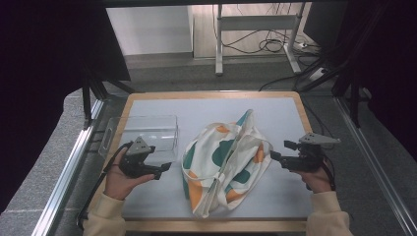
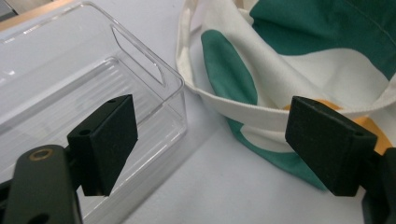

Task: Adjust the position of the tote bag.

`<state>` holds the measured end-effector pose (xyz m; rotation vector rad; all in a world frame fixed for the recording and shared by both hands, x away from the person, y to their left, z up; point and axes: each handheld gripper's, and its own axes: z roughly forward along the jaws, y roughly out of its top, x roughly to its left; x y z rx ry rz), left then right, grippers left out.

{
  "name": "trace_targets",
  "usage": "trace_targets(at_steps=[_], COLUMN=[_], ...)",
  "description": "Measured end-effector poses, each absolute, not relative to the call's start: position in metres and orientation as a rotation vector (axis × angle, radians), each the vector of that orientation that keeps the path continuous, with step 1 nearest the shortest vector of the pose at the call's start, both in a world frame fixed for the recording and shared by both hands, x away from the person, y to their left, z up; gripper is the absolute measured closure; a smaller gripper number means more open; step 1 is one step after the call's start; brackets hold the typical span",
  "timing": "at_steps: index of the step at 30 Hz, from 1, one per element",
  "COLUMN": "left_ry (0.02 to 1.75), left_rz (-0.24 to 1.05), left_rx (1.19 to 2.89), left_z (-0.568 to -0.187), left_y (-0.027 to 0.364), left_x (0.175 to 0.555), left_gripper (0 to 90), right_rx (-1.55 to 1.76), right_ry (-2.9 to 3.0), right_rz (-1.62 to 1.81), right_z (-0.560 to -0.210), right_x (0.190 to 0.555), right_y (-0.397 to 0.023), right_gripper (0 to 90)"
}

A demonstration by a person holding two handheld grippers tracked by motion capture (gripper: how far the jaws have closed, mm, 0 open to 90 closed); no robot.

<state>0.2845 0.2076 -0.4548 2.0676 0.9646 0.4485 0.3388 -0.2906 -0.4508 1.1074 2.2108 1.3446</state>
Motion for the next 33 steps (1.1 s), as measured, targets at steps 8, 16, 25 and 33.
trace_targets(at_steps=[8, 16, 25, 33], left_ry=[0.97, 0.888, 0.855, 0.811], left_rz=[0.415, 0.365, 0.324, 0.311], left_rx=[2.029, 2.007, 1.992, 2.032], left_z=[-0.454, -0.446, -0.446, -0.44], left_y=[0.205, 0.2, 0.193, 0.173], left_x=[0.28, 0.267, 0.266, 0.257], left_gripper=[21.1, 21.0, 21.3, 21.8], right_rx=[1.081, 1.075, 1.081, 1.081], right_ry=[2.194, 2.178, 2.18, 2.158], right_rz=[1.343, 1.38, 1.34, 1.346], right_z=[-0.449, -0.441, -0.445, -0.443], right_x=[0.341, 0.341, 0.344, 0.34], right_y=[-0.287, -0.28, -0.279, -0.281], right_gripper=[22.9, 22.9, 22.7, 22.8])
